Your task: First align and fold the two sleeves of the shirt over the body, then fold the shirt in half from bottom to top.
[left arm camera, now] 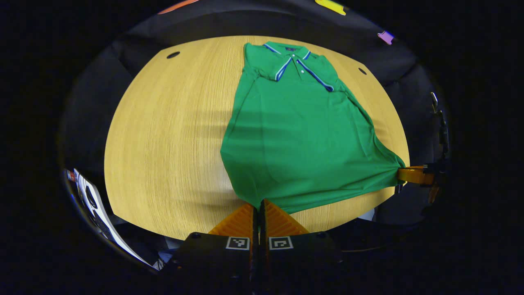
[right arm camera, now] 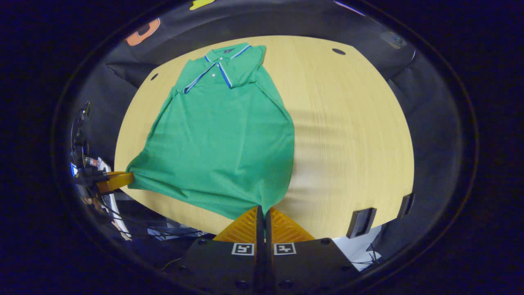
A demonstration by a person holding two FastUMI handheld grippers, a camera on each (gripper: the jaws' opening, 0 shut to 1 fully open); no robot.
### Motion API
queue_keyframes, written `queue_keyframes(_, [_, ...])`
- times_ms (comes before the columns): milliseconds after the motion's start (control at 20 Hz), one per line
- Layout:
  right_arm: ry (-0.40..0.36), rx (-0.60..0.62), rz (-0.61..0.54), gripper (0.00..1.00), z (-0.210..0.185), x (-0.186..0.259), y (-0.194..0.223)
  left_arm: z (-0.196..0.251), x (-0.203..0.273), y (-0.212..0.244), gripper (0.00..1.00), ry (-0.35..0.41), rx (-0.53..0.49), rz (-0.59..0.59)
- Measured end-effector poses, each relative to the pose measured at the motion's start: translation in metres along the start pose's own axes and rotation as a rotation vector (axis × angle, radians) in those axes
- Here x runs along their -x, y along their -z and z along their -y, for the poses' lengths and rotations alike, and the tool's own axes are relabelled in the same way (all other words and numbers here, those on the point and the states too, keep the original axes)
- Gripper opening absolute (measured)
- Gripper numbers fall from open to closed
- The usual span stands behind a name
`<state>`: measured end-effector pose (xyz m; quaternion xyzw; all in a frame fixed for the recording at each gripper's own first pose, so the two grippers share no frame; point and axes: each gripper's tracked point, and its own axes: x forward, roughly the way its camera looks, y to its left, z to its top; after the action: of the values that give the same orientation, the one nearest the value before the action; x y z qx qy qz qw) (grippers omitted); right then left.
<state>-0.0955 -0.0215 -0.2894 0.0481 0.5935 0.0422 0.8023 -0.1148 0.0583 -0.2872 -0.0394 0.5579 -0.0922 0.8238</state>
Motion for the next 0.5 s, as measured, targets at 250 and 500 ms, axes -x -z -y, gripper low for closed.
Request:
queue_keyframes(250, [-0.035, 0.004, 0.146, 0.02, -0.015, 0.033, -0.062, -0.006, 0.018, -0.058, 0.03, -0.034, -0.034, 0.136])
queue_keyframes(500, [-0.026, 0.042, 0.304, 0.06, -0.019, 0.048, -0.122, -0.010, 0.028, -0.114, 0.03, -0.080, -0.080, 0.279])
